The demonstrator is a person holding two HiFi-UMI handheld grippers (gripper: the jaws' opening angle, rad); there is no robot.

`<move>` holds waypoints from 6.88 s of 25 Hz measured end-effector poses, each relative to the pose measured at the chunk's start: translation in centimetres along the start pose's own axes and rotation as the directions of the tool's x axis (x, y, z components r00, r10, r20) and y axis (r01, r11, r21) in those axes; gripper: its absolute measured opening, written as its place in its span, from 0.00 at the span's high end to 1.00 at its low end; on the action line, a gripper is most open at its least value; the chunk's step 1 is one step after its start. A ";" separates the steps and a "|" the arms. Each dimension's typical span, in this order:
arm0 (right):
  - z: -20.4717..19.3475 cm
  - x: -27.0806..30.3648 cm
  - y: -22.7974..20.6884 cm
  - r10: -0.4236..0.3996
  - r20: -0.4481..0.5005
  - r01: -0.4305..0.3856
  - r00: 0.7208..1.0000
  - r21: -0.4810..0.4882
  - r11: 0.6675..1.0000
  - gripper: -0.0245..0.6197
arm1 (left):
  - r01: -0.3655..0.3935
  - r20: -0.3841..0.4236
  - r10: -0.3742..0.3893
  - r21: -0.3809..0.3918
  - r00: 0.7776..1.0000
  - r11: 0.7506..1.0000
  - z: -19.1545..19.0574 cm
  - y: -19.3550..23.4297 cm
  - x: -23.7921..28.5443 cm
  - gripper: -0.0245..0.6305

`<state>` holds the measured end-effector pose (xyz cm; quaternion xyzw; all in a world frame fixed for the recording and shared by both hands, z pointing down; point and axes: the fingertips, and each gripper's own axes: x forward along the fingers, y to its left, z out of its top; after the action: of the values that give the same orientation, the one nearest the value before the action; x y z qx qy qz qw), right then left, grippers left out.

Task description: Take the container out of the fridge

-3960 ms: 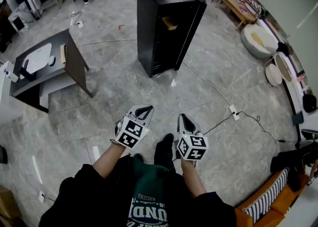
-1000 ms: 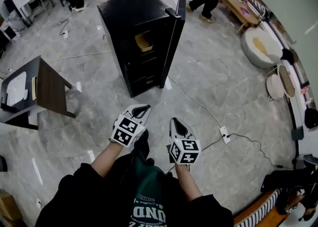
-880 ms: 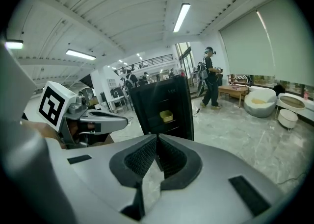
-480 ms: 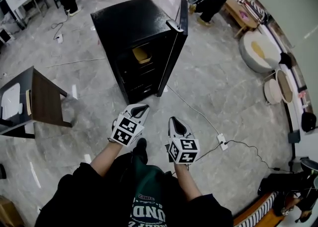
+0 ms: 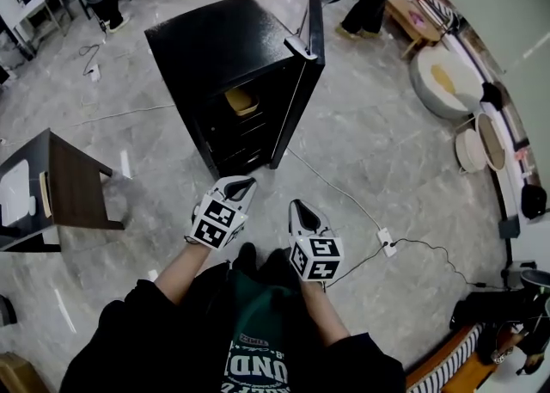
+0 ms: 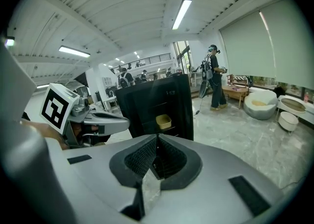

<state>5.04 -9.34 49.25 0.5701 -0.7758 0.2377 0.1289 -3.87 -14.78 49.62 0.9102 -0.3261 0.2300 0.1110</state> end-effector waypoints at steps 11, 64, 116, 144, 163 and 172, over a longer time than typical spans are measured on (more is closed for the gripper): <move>1.3 2.2 -2.0 0.003 -0.004 -0.003 1.000 -0.010 1.000 0.91 | -0.012 0.001 0.012 0.006 1.000 1.000 1.2 1.6 2.8 0.94; 1.3 8.9 -6.8 0.086 -0.086 -0.083 0.993 0.040 0.996 0.91 | -0.104 -0.161 0.120 0.099 0.980 0.990 1.2 9.6 9.6 0.73; 0.2 14.5 -12.4 0.136 -0.223 -0.131 0.965 0.039 0.991 0.91 | -0.111 -0.363 0.242 0.345 0.900 0.932 -3.2 19.2 23.6 0.69; -3.4 13.0 -15.9 0.104 -0.308 -0.087 0.946 0.068 0.994 0.91 | -0.118 -0.458 0.312 0.403 0.833 0.907 -7.8 23.5 29.2 0.55; -4.6 12.0 -17.5 0.070 -0.326 -0.038 0.943 0.104 0.994 0.90 | -0.061 -0.522 0.392 0.541 0.758 0.839 -10.0 26.2 30.8 0.78; -5.0 11.6 -17.9 0.062 -0.328 -0.026 0.943 0.113 0.993 0.91 | -0.040 -0.564 0.392 0.534 0.727 0.844 -10.8 26.9 31.3 0.78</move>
<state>17.98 -20.59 62.95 0.5107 -0.7419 0.3739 0.2214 -3.64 -48.48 75.76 0.7223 -0.3049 0.6192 -0.0434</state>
